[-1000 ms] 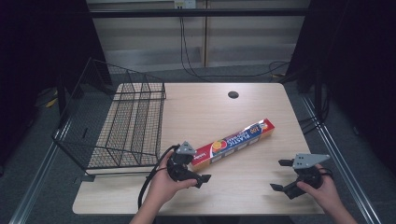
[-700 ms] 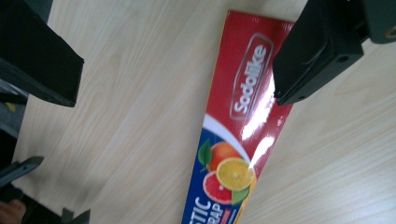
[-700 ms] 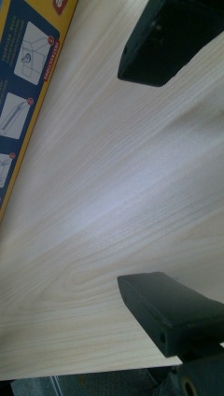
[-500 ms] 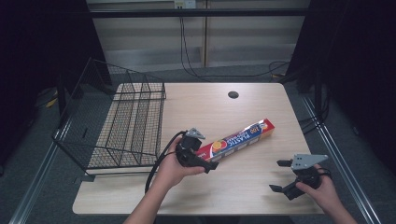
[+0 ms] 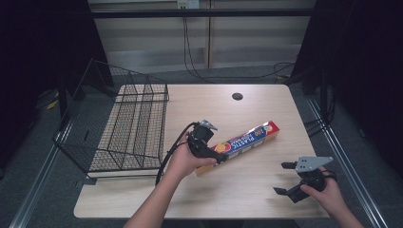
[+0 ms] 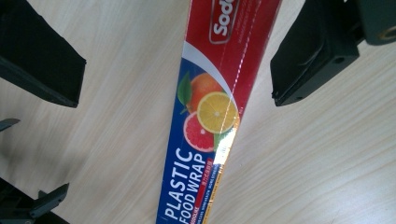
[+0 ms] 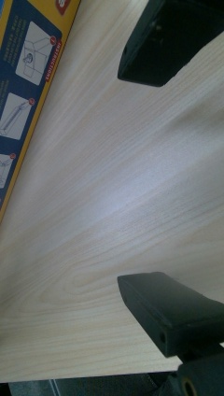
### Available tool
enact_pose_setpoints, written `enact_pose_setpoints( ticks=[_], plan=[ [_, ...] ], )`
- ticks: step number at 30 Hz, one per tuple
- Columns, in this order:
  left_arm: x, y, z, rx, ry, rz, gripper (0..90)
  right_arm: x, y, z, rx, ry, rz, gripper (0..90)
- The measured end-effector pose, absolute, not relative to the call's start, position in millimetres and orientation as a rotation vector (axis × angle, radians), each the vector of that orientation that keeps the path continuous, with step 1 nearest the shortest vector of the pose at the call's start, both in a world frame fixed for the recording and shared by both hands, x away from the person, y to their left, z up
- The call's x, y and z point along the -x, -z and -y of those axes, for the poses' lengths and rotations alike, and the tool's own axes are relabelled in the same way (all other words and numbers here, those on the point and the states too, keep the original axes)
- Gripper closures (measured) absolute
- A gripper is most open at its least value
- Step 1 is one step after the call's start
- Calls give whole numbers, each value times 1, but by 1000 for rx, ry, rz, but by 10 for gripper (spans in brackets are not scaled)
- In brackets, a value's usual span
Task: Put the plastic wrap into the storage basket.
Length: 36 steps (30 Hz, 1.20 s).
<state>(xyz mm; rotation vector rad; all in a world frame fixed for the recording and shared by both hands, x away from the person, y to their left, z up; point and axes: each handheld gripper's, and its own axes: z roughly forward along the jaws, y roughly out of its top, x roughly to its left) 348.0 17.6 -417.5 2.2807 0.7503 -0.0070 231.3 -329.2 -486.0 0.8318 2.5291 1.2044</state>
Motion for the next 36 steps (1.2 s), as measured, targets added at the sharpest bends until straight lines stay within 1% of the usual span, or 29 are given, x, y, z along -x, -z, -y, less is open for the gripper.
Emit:
enact_pose_setpoints(
  ticks=[9, 12, 14, 16, 18, 21, 24, 32, 33, 35, 36],
  plan=[
    [-365, 419, -7, -2298, -14, -754, 46, -232, 485, 330, -830, -1212, -2527, 31],
    [-367, 420, -4, -2300, 5, -766, 65, -232, 486, 329, -824, -1211, -2531, 31],
    [-371, 420, -1, -2324, -22, -766, 73, -232, 485, 329, -830, -1214, -2527, 31],
    [-373, 420, 0, -2322, -18, -762, 101, -232, 485, 330, -827, -1215, -2525, 31],
    [-375, 420, 2, -2335, -46, -757, 104, -232, 485, 330, -825, -1214, -2525, 31],
    [-378, 419, 3, -2335, -53, -743, 126, -232, 485, 329, -824, -1214, -2528, 30],
    [-381, 419, 5, -2313, -38, -747, 149, -232, 485, 329, -823, -1219, -2526, 30],
    [-388, 418, 11, -2301, -40, -762, 153, -232, 485, 329, -827, -1218, -2526, 31],
    [-389, 418, 12, -2307, -15, -761, 156, -232, 485, 329, -826, -1217, -2526, 31],
    [-390, 419, 13, -2312, -8, -779, 167, -232, 485, 329, -827, -1218, -2526, 31],
    [-391, 420, 14, -2317, -8, -760, 170, -232, 485, 329, -827, -1218, -2526, 31]
  ],
)
